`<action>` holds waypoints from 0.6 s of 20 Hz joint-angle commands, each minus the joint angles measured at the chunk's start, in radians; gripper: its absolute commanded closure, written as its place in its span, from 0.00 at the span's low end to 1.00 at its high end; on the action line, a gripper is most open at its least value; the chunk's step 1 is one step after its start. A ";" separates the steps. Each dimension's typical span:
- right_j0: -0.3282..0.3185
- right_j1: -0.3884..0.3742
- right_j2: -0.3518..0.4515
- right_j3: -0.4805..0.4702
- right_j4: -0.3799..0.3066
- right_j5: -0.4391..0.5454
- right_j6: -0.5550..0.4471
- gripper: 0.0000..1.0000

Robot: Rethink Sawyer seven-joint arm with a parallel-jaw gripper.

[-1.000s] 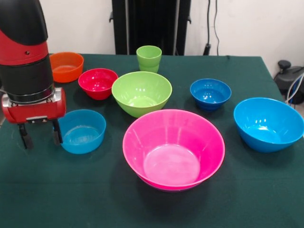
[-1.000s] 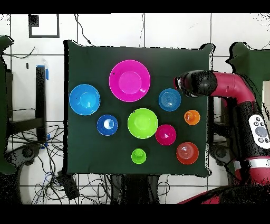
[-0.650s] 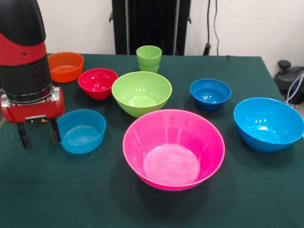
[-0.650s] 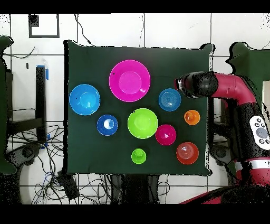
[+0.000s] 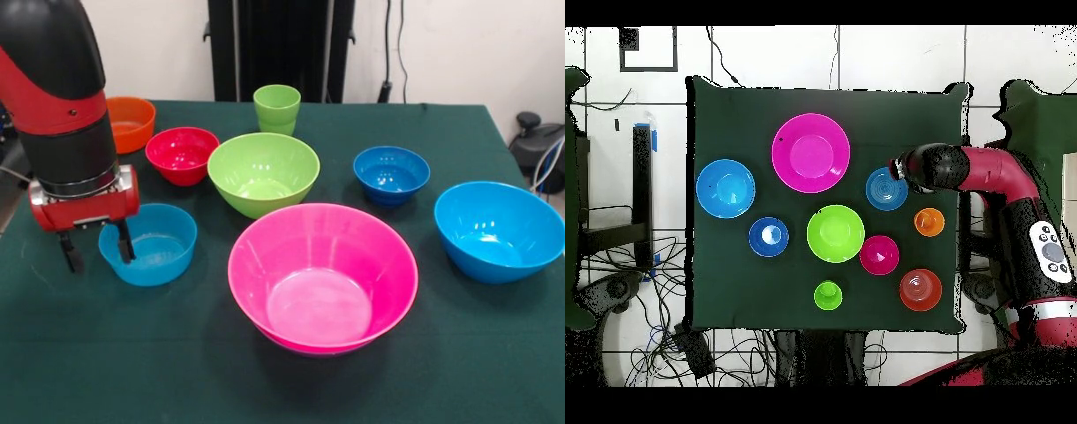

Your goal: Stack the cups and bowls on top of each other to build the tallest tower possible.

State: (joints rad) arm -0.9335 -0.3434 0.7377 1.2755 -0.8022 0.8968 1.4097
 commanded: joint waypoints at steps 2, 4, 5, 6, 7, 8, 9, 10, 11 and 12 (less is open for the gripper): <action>0.001 0.046 -0.101 0.113 -0.058 0.038 -0.227 0.00; -0.001 0.054 -0.101 0.108 -0.060 0.030 -0.228 0.00; -0.002 0.057 -0.099 0.106 -0.061 0.026 -0.232 0.00; -0.004 0.059 -0.097 0.104 -0.063 0.022 -0.237 0.00; -0.003 0.066 -0.096 0.098 -0.064 0.022 -0.241 0.00; -0.003 0.073 -0.095 0.091 -0.065 0.021 -0.244 0.00; -0.004 0.093 -0.096 0.078 -0.068 0.020 -0.252 0.00; -0.005 0.098 -0.097 0.076 -0.069 0.019 -0.253 0.00; -0.006 0.106 -0.098 0.073 -0.070 0.013 -0.253 0.00; -0.007 0.110 -0.100 0.072 -0.071 0.008 -0.253 0.00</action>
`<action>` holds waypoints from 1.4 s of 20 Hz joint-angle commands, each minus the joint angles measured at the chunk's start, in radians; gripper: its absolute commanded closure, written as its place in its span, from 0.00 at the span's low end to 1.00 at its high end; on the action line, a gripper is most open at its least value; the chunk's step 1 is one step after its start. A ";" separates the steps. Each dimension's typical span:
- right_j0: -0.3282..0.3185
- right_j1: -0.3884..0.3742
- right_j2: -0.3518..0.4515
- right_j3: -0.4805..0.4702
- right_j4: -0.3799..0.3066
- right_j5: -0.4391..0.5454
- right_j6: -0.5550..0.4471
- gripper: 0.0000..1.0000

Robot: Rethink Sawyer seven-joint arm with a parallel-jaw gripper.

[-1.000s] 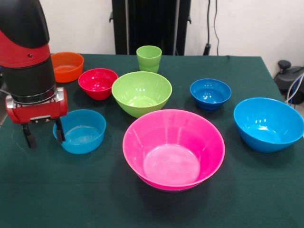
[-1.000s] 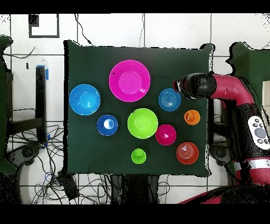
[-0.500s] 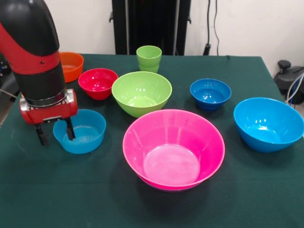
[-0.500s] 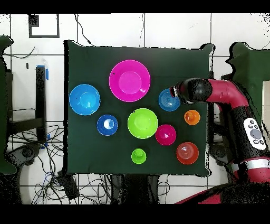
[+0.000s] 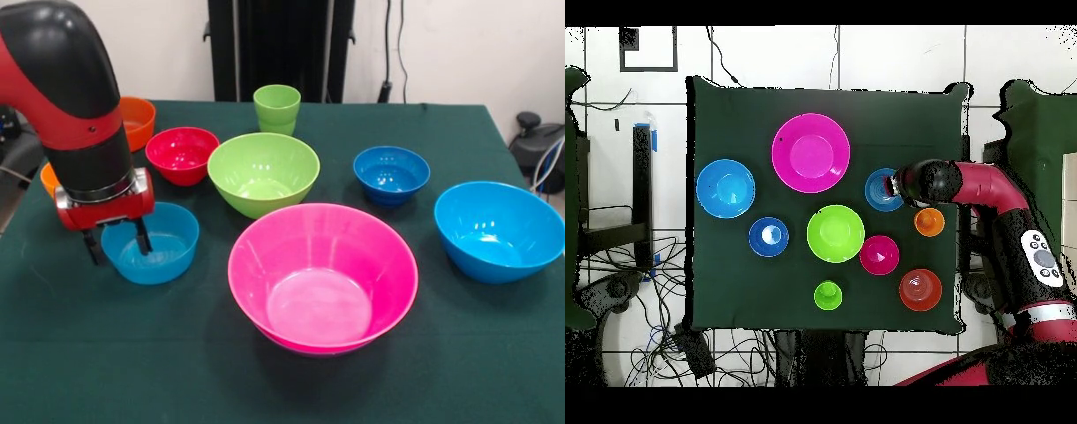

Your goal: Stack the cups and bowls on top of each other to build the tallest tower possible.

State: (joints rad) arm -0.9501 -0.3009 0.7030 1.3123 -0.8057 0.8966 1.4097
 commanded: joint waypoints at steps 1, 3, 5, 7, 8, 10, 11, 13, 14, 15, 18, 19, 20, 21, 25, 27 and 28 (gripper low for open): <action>0.009 0.078 -0.065 0.030 -0.069 0.002 -0.254 0.00; 0.008 0.105 -0.064 0.014 -0.071 -0.011 -0.258 0.00; 0.008 0.114 -0.063 0.008 -0.073 -0.015 -0.261 0.00; 0.008 0.133 -0.059 -0.006 -0.077 -0.026 -0.266 0.00; 0.007 0.140 -0.056 -0.010 -0.079 -0.033 -0.267 0.00; -0.002 0.148 -0.047 -0.008 -0.077 -0.045 -0.279 1.00; -0.016 0.154 -0.033 0.001 -0.072 -0.065 -0.290 1.00; -0.023 0.154 -0.025 0.012 -0.072 -0.090 -0.285 1.00; -0.008 0.139 -0.036 0.015 -0.077 -0.081 -0.260 1.00; -0.005 0.128 -0.040 0.022 -0.078 -0.083 -0.245 1.00; -0.009 0.084 -0.037 0.066 -0.071 -0.098 -0.209 1.00; -0.011 0.072 -0.035 0.080 -0.069 -0.103 -0.202 1.00; -0.015 0.049 -0.033 0.106 -0.065 -0.114 -0.184 1.00; -0.017 0.024 -0.029 0.129 -0.061 -0.123 -0.171 1.00; -0.023 -0.108 -0.015 0.235 -0.035 -0.136 -0.112 1.00; -0.030 -0.212 0.006 0.310 -0.005 -0.135 -0.082 1.00; -0.031 -0.284 0.021 0.355 0.023 -0.122 -0.066 1.00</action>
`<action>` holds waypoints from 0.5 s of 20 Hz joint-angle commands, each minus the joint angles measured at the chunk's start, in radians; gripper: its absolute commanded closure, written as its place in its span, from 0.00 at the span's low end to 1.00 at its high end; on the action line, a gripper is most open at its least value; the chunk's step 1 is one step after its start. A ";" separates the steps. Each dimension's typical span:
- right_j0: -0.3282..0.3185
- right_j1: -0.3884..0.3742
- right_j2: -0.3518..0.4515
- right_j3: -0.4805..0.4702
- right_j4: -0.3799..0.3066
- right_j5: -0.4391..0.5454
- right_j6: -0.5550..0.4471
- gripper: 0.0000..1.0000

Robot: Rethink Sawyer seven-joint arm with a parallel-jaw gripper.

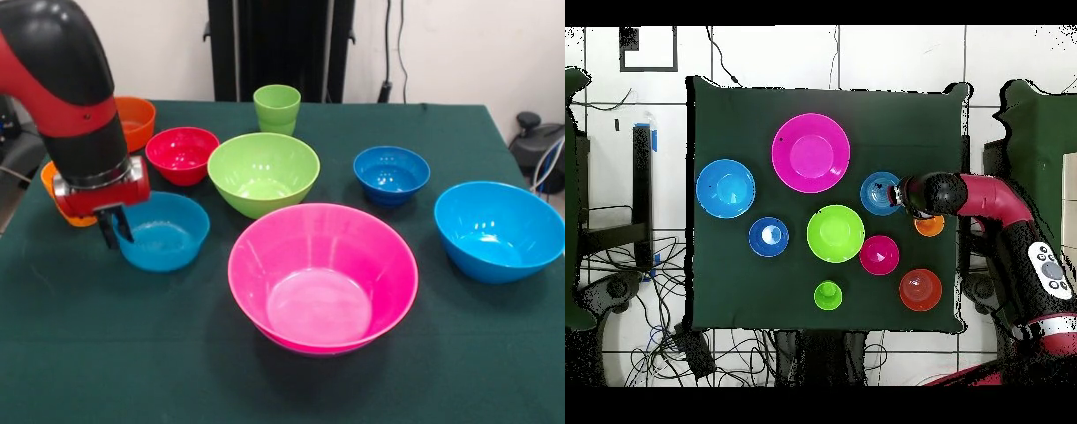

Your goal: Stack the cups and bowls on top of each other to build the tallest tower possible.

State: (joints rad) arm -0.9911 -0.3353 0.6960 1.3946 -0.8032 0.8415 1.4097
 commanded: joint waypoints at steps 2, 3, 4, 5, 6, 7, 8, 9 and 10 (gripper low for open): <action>0.015 -0.350 0.044 0.327 0.067 -0.032 -0.049 1.00; 0.016 -0.380 0.046 0.343 0.084 -0.019 -0.043 1.00; 0.016 -0.421 0.054 0.367 0.116 0.008 -0.040 1.00; 0.018 -0.443 0.053 0.378 0.131 0.019 -0.037 1.00; 0.023 -0.469 0.053 0.392 0.156 0.040 -0.035 1.00; 0.027 -0.481 0.049 0.398 0.167 0.047 -0.034 1.00; 0.031 -0.488 0.045 0.406 0.185 0.058 -0.028 1.00; 0.033 -0.490 0.043 0.411 0.197 0.060 -0.029 1.00; 0.037 -0.491 0.041 0.415 0.212 0.068 -0.030 1.00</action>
State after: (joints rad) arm -0.9931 -0.6772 0.7069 1.6595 -0.6585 0.8247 1.4097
